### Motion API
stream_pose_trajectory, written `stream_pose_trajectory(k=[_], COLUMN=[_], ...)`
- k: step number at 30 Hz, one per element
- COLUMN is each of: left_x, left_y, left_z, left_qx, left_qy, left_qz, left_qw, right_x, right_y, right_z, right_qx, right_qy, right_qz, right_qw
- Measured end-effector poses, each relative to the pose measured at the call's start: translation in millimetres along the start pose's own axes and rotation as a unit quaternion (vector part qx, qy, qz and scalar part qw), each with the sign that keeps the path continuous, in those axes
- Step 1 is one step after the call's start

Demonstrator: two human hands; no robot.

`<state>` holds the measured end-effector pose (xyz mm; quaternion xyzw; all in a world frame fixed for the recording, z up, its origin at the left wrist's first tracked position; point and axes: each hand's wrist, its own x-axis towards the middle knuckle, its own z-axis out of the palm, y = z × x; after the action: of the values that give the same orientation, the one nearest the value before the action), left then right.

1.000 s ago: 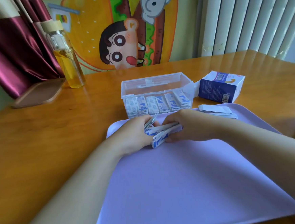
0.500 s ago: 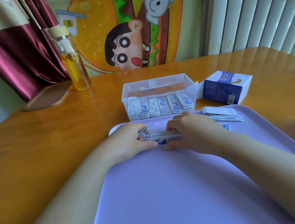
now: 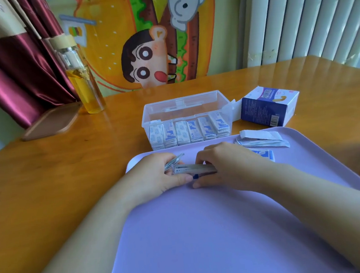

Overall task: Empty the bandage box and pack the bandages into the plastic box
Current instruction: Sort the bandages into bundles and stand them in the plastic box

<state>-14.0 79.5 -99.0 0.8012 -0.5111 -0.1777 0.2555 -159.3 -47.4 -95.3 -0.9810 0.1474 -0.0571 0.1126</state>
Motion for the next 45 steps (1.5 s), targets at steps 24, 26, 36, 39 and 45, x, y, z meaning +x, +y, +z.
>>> stream_pose_trajectory(k=[24, 26, 36, 39, 45], left_x=[1.4, 1.8, -1.6, -2.3, -0.6], left_y=[8.3, 5.5, 0.9, -0.9, -6.5], left_z=[-1.0, 0.1, -4.0, -6.7, -4.4], left_qx=[0.011, 0.042, 0.088, 0.073, 0.058], left_qy=[0.140, 0.123, 0.082, 0.068, 0.044], left_qz=[0.045, 0.056, 0.015, -0.016, -0.022], left_qw=[0.989, 0.990, 0.993, 0.995, 0.997], right_x=[4.4, 5.0, 3.6, 3.7, 5.0], right_y=[15.3, 13.6, 12.0, 11.4, 15.1], right_z=[-10.1, -4.5, -3.2, -3.5, -1.6], right_qx=[0.349, 0.245, 0.171, 0.173, 0.191], right_qy=[0.078, 0.077, 0.079, 0.075, 0.081], right_qz=[0.068, 0.053, 0.044, 0.052, 0.073], right_qw=[0.931, 0.965, 0.981, 0.981, 0.976])
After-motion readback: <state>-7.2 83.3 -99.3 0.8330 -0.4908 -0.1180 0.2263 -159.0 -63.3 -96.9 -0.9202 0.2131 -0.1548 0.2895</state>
